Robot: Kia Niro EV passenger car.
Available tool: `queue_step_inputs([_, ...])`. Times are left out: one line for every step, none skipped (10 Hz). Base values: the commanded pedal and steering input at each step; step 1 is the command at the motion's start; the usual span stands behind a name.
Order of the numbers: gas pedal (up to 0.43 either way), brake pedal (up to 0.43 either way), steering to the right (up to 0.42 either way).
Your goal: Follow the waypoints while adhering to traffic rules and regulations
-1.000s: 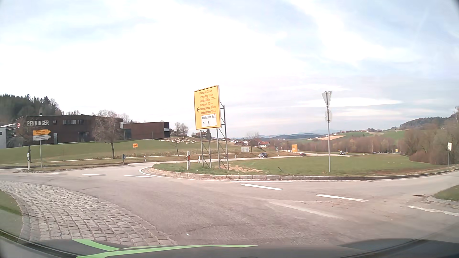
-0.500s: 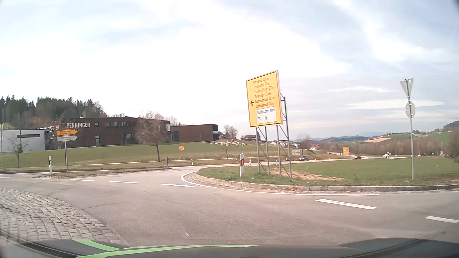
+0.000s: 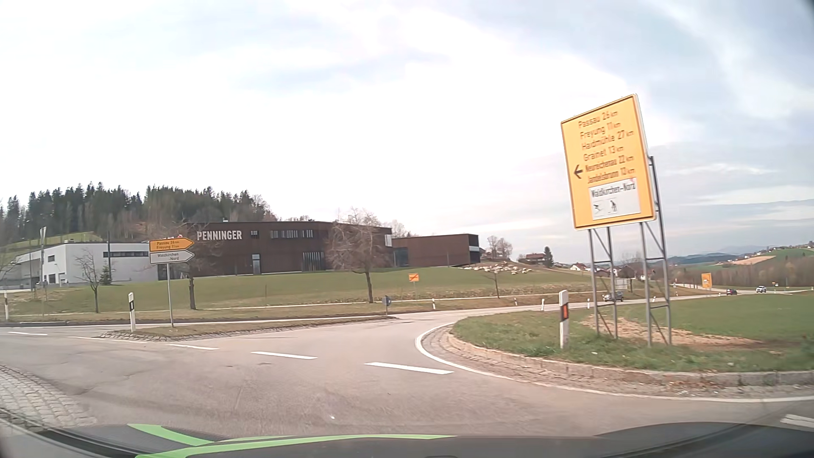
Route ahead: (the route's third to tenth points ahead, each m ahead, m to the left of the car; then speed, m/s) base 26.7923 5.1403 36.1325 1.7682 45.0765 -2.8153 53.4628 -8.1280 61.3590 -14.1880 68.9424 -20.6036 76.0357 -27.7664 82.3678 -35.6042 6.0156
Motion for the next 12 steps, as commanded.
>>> queue_step_inputs([0.079,0.000,-0.186])
queue_step_inputs([0.087,0.000,-0.145])
queue_step_inputs([0.098,0.000,-0.120])
queue_step_inputs([0.098,0.000,-0.113])
queue_step_inputs([0.118,0.000,-0.093])
queue_step_inputs([0.130,0.000,-0.064])
queue_step_inputs([0.138,0.000,-0.033])
queue_step_inputs([0.150,0.000,-0.016])
queue_step_inputs([0.150,0.000,0.003])
queue_step_inputs([0.150,0.000,0.020])
queue_step_inputs([0.150,0.000,0.033])
queue_step_inputs([0.150,0.000,0.048])
